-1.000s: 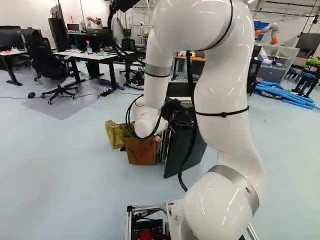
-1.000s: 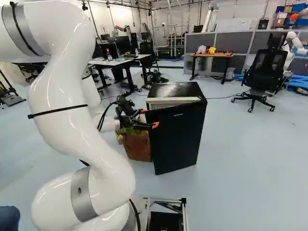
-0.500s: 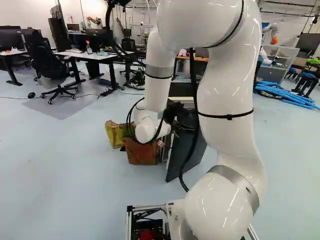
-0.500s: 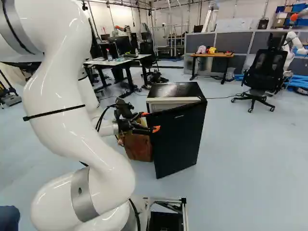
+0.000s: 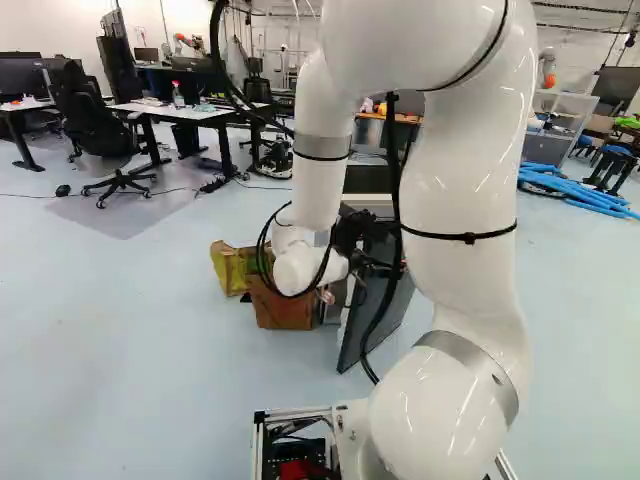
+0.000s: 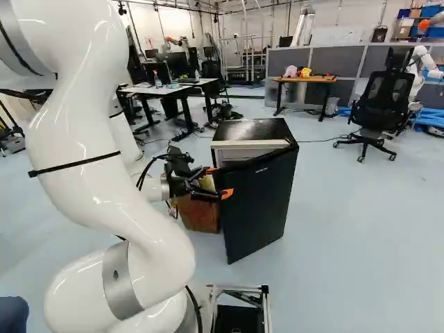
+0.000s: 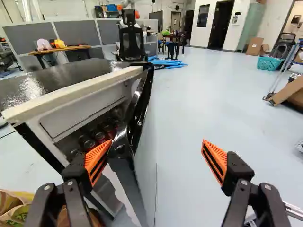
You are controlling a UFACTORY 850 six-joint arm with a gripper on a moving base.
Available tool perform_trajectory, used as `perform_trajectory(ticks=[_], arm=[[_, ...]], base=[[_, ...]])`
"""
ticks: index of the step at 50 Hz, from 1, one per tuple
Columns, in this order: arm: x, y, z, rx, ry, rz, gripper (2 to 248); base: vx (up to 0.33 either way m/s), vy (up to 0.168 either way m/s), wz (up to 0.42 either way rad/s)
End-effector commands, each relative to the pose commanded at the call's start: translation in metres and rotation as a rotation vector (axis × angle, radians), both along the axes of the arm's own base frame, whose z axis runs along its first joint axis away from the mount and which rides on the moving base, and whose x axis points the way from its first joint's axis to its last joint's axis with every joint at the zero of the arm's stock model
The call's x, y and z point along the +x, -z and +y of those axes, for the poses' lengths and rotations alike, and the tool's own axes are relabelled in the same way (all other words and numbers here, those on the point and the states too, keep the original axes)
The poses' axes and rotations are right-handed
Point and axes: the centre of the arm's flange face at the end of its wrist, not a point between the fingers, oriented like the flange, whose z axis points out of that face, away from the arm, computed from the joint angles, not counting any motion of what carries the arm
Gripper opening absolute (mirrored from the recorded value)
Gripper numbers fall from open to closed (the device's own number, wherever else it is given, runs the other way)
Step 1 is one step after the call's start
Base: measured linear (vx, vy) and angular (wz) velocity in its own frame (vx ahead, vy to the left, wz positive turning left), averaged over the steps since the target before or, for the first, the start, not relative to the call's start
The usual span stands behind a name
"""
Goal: Grab a drink from the fridge
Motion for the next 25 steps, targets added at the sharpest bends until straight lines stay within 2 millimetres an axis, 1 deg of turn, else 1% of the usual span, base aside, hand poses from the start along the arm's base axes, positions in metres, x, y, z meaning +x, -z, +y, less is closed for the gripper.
perform_trajectory(ticks=[25], arm=[[-0.017,0.001,-0.019,-0.009,0.103,0.018,247]], base=[[0.0,0.0,0.0]])
